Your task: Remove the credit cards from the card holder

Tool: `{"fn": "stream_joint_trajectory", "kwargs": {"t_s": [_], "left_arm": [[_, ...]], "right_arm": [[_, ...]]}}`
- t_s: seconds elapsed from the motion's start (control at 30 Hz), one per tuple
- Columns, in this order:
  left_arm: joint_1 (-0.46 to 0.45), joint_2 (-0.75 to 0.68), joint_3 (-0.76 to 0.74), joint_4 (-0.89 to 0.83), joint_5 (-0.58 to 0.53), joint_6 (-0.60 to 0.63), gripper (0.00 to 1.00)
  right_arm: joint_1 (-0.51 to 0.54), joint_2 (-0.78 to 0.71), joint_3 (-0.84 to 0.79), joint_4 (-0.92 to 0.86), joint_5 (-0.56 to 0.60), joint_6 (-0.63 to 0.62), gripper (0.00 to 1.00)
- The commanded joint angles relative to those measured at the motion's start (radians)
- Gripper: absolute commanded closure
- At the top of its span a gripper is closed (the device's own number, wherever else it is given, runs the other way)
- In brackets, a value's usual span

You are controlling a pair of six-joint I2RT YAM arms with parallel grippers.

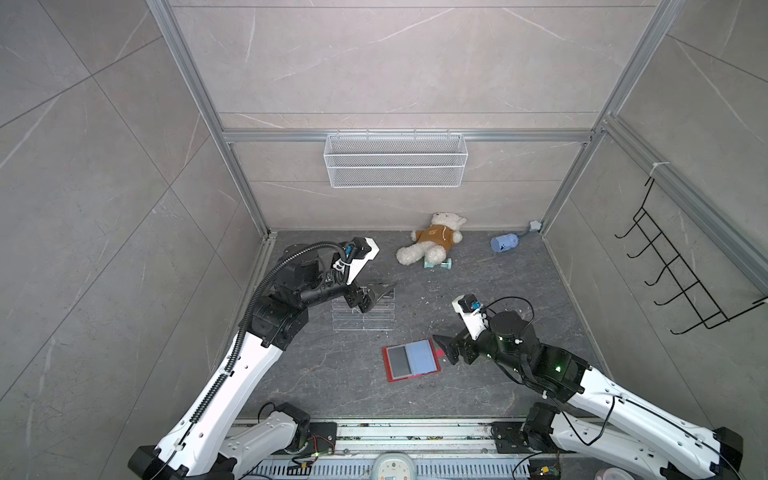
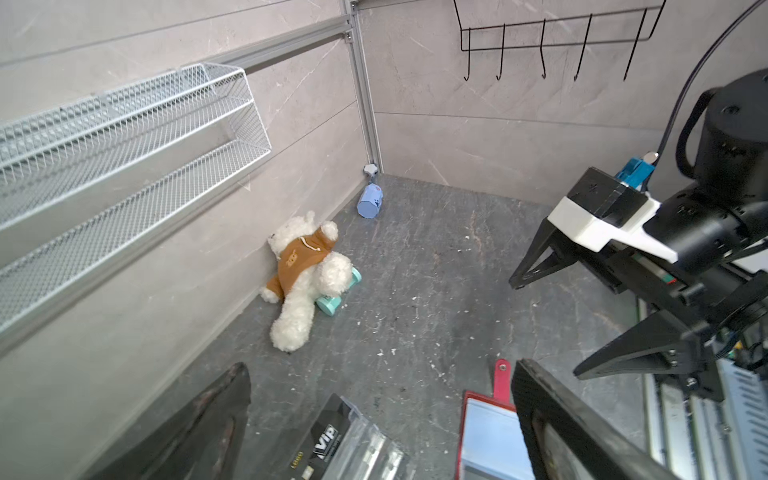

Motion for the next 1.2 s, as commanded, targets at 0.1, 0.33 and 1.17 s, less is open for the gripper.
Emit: {"fn": "stream_joint_trajectory", "kwargs": {"t_s": [0.1,0.33,1.17], "left_arm": [[-0.003,-0.091,-0.086,0.058,-0.026,-0.344,0.00],[-0.009,-0.198,-0.236,0.087,-0.051,-0.503,0.00],[-0.221,-0.148,-0.718,0.233,-0.225,-1.176,0.25]], "right_arm": [[-0.002,-0.025,-0.027,-0.002,0.073,0.059,0.00],[-0.002,-0.024,-0.034,0.001,0.081,0.089,0.00],[-0.112,0.137,-0.002,-0.002,-0.151,0.326,0.00]]}}
